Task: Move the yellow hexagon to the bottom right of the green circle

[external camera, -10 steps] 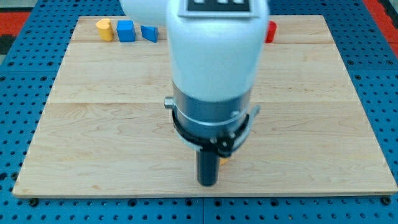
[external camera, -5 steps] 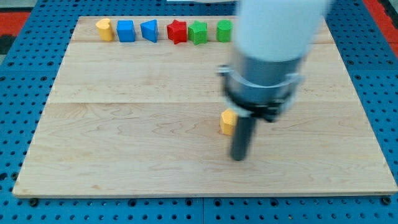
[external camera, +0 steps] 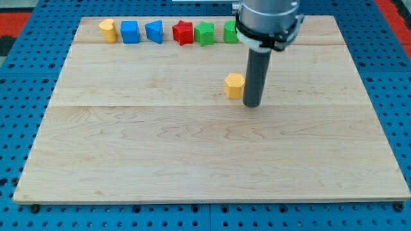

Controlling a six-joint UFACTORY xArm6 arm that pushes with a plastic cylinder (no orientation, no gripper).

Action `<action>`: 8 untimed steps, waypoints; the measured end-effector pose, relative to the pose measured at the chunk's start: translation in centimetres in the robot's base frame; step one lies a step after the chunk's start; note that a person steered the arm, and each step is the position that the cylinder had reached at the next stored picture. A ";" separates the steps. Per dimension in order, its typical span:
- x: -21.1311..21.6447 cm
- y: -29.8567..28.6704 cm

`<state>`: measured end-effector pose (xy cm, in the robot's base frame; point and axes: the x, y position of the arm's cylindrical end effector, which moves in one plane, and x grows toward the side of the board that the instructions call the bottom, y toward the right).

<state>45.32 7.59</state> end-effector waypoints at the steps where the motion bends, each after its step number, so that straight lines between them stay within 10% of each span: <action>1: -0.7 -4.1; 8: -12.7 -0.5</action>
<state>32.64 7.05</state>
